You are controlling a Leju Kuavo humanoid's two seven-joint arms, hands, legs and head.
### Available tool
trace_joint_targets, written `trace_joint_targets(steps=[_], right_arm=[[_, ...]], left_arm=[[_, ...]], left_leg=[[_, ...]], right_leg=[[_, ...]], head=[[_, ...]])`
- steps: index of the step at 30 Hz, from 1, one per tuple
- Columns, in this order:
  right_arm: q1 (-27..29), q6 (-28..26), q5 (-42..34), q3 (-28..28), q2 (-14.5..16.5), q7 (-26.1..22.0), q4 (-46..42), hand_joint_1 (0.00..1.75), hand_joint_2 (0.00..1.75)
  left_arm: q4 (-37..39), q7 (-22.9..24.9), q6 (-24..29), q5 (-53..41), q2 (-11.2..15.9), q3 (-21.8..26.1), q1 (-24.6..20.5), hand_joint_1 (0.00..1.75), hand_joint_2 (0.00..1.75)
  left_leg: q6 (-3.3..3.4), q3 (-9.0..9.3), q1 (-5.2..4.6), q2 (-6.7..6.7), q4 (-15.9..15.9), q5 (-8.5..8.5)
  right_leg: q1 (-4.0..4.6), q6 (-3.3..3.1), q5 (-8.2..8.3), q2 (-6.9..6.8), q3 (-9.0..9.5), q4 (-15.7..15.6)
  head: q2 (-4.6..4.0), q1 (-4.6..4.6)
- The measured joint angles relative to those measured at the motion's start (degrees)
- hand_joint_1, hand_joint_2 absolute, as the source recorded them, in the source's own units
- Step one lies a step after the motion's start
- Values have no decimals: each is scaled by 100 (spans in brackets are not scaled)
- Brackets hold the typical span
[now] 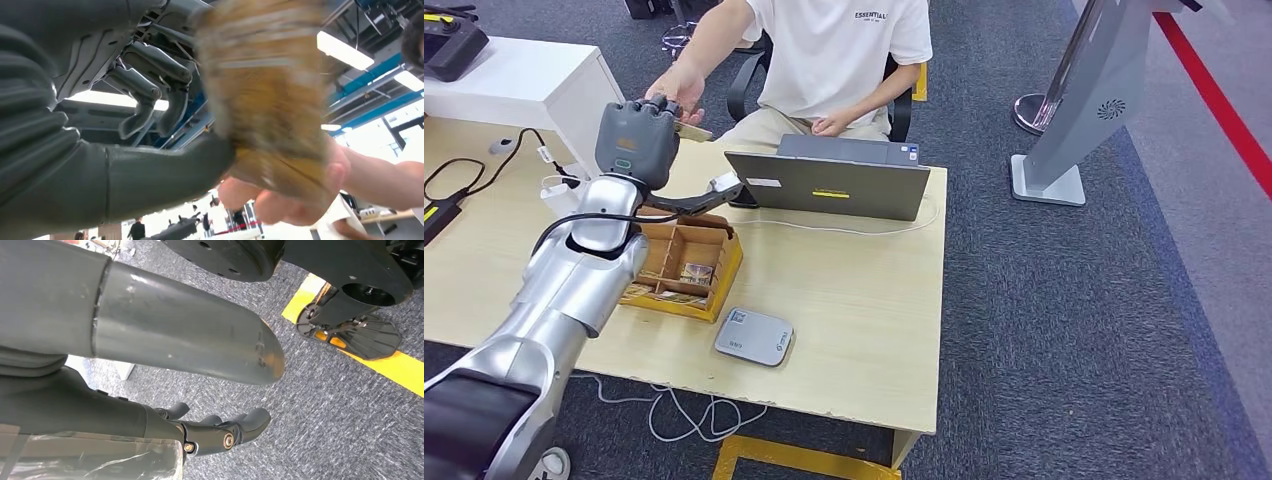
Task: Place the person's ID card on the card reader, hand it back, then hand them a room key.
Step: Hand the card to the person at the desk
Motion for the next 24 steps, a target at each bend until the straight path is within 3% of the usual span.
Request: trace_joint_targets(steps=[18,24], right_arm=[[8,-1,-86,0,0,-2,0,0,0],[42,-1,-224,-9,0,-46,0,0,0]], left_arm=[[-50,-2,-54,243,-161,-3,173,0,175],[-705,-265,-251,549,-164,-42,586,0,175]], left_leg=[[0,0,0,0,0,0],[0,0,-1,0,0,-1]], right_leg=[[0,0,0,0,0,0],[0,0,0,1,0,0]], head=[[0,0],[0,-1]])
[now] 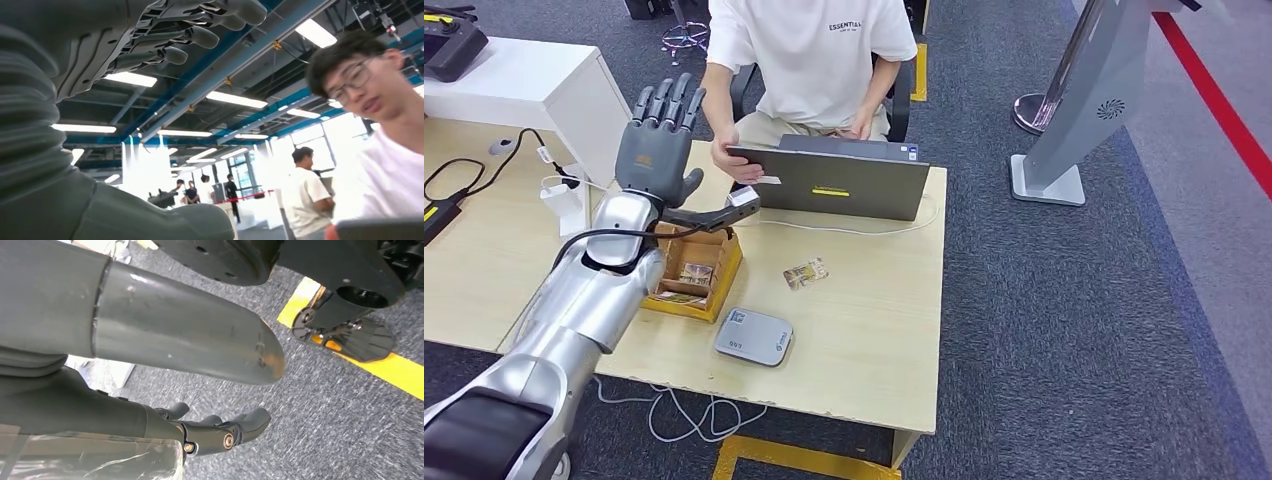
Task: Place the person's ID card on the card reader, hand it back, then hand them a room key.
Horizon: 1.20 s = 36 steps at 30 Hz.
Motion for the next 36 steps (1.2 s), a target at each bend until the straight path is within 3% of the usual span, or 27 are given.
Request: trace_joint_targets(steps=[6,10,14,28,36], right_arm=[[155,1,-270,-116,-4,-147,-2,0,0],[268,1,-379,-218,-18,-212,-2,0,0],[323,0,-421,-291,-40,-251,-2,0,0],[315,-1,-356,-308,-68,-231,-5,0,0],[315,0,-391,-348,-68,-181,-7,0,0]], left_arm=[[-1739,-179,-817,340,283,-287,1254,0,175],[-2656,-277,-1035,511,598,-467,1982,0,175],[-3144,-291,-1129,546,857,-548,2420,0,175],[-2720,-254,-777,23,1175,-563,2674,0,175],[-2584,-357,-457,47,1182,-562,3202,0,175]], left_leg=[[2,-1,-3,12,-1,-13],[3,-1,-2,16,-3,-14],[3,-1,-1,16,-5,-14],[3,-1,-2,16,-5,-13],[3,-1,-1,16,-5,-15]], right_leg=[[-2,-1,-7,14,-4,-1],[-1,-4,-11,16,-9,-1],[0,-7,-13,15,-18,-1],[-1,-7,-11,14,-6,-1],[-1,-5,-15,14,-19,-2]], head=[[0,1],[0,1],[0,1],[0,1],[0,1]])
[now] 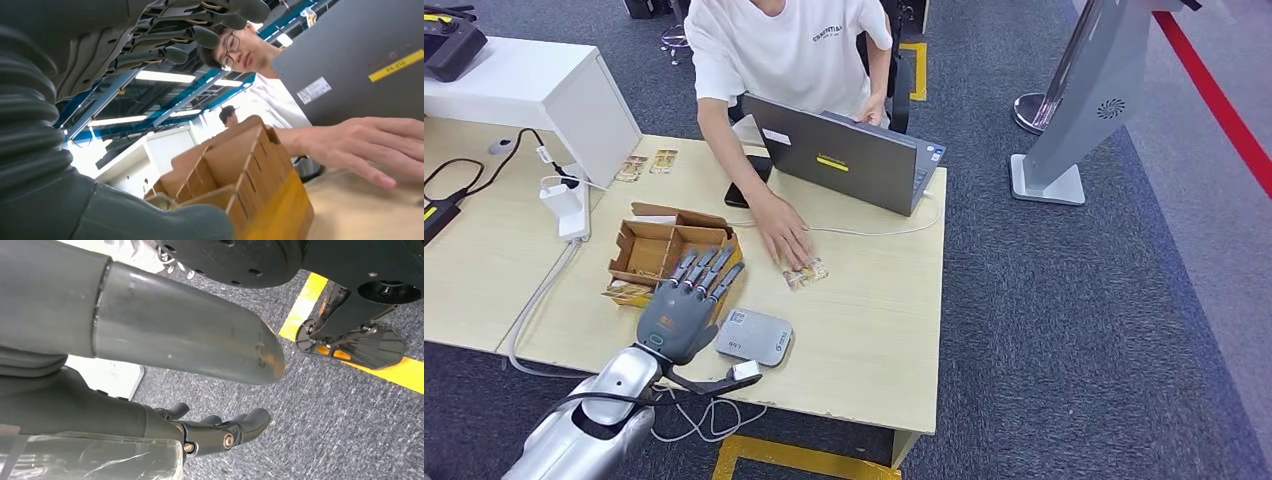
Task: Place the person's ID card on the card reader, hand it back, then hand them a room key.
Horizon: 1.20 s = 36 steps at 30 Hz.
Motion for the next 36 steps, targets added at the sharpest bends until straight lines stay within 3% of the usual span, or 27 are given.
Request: trace_joint_targets(steps=[12,16,24,30,36], right_arm=[[20,0,-61,-52,0,-30,0,0,0],[31,0,-58,-73,0,-68,0,0,0],[31,1,40,-74,0,10,0,0,0],[27,1,68,-74,-1,46,0,0,0],[27,0,83,-74,-2,41,0,0,0]], left_arm=[[-35,-44,75,-49,9,2,441,0,175],[-116,166,257,-228,49,67,648,0,175],[254,515,1054,-455,56,906,527,0,175],[558,433,1227,-403,25,1412,465,0,175],[680,423,1233,-401,-28,1594,451,0,175]], left_leg=[[0,0,-1,0,0,0],[-4,0,0,-1,-1,-4],[-8,2,6,0,-2,-2],[-8,1,5,-1,-2,-3],[-7,1,4,-1,-2,-4]], right_leg=[[-1,2,-1,0,13,0],[0,3,-3,-1,3,0],[4,1,-2,-1,3,0],[3,2,-3,-1,3,0],[3,2,-3,-1,2,-1]], head=[[0,0],[0,0],[0,0],[0,0],[0,0]])
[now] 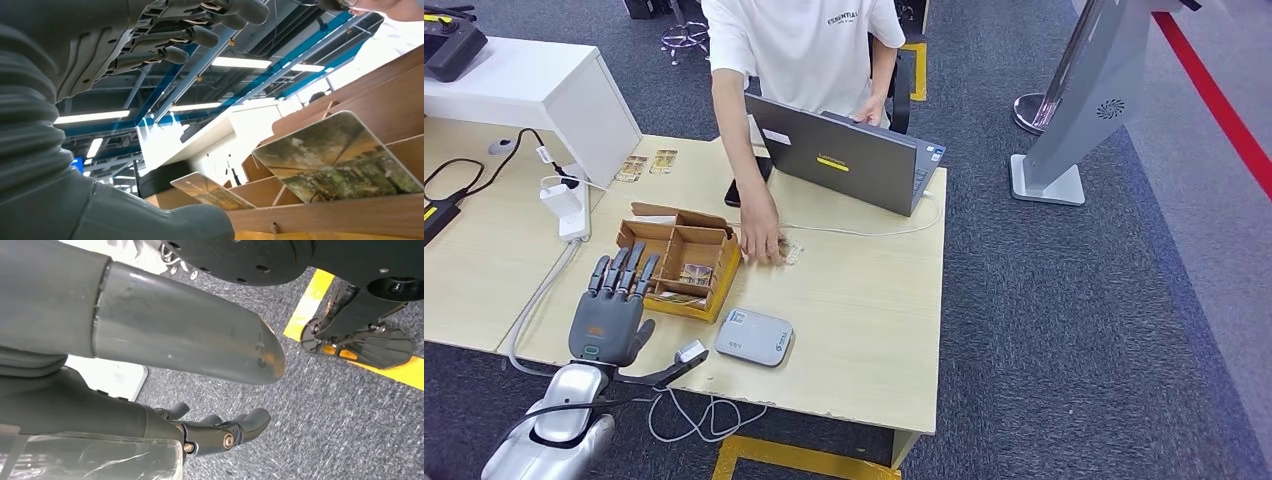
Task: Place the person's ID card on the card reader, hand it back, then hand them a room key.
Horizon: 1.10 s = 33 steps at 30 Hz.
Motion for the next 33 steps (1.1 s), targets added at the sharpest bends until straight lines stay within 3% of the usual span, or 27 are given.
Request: trace_joint_targets(steps=[10,20,33], right_arm=[[-10,0,76,14,-15,0,0,0,0],[-78,0,158,70,-14,64,0,0,0],[-109,0,161,142,-13,90,0,0,0]], left_arm=[[275,-77,151,-139,-88,49,-191,0,175],[699,-219,425,-385,-430,38,-469,0,175],[868,-260,418,-402,-640,-13,-594,0,175]], left_leg=[[-1,0,0,0,0,1],[-1,0,0,1,0,1],[-1,0,0,1,0,1]], right_leg=[[0,0,1,-1,1,0],[0,0,2,0,0,0],[0,0,1,0,-2,0]], head=[[0,0],[0,0],[0,0]])
